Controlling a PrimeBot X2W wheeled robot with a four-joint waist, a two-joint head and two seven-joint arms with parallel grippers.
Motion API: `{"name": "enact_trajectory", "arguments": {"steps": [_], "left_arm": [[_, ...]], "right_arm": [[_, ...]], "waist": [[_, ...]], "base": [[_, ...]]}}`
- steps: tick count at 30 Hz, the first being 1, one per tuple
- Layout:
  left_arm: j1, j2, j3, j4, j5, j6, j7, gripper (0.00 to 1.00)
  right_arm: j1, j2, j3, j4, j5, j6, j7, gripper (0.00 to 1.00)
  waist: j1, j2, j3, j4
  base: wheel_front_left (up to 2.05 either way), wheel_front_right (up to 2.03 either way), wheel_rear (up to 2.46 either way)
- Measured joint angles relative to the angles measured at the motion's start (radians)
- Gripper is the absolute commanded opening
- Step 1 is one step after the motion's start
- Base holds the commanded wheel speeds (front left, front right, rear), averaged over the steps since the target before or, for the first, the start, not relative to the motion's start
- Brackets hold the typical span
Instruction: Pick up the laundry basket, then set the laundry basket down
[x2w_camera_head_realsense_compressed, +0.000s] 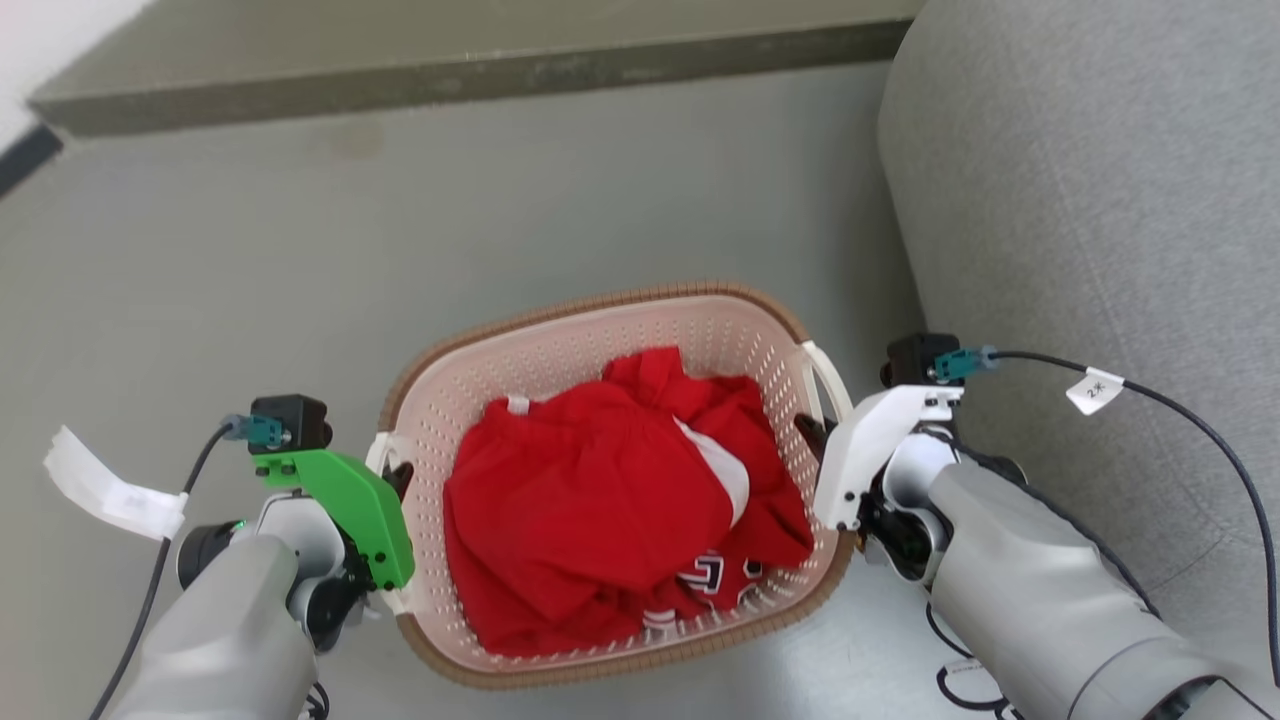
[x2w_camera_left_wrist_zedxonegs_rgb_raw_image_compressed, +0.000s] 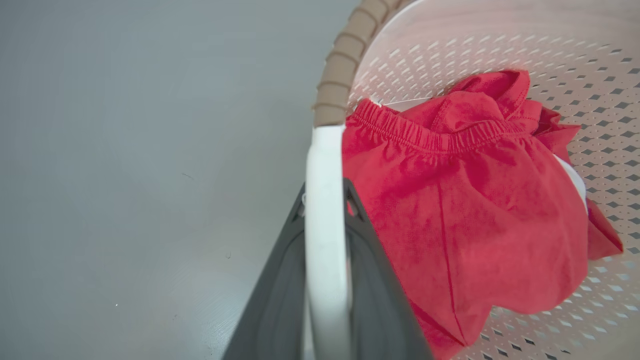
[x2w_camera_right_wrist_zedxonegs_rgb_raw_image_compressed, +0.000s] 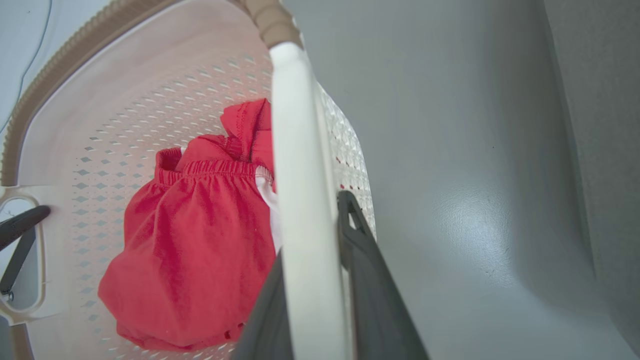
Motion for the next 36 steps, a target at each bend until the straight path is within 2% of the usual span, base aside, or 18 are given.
{"name": "enact_trajectory", "arguments": {"steps": [18,36], "left_arm": [[0.066,-0.01,-0.013,0.024,-0.012,0.0,0.062,0.0],[0.067,-0.009,-0.012,0.021,-0.019,0.0,0.073,0.0]], "right_arm": [[0.071,0.003,0.029,0.011,0.038,-0.005,0.066,0.0],[0.071,0.002,0.042,0.002,0.053,-0.018,0.079,0.0]], "waist": [[0.0,0.0,-0.143,-0.017],[0.0,0.0,-0.142,-0.021]], "base": [[0.0,0.0,0.0],[0.0,0.0,0.0]]}}
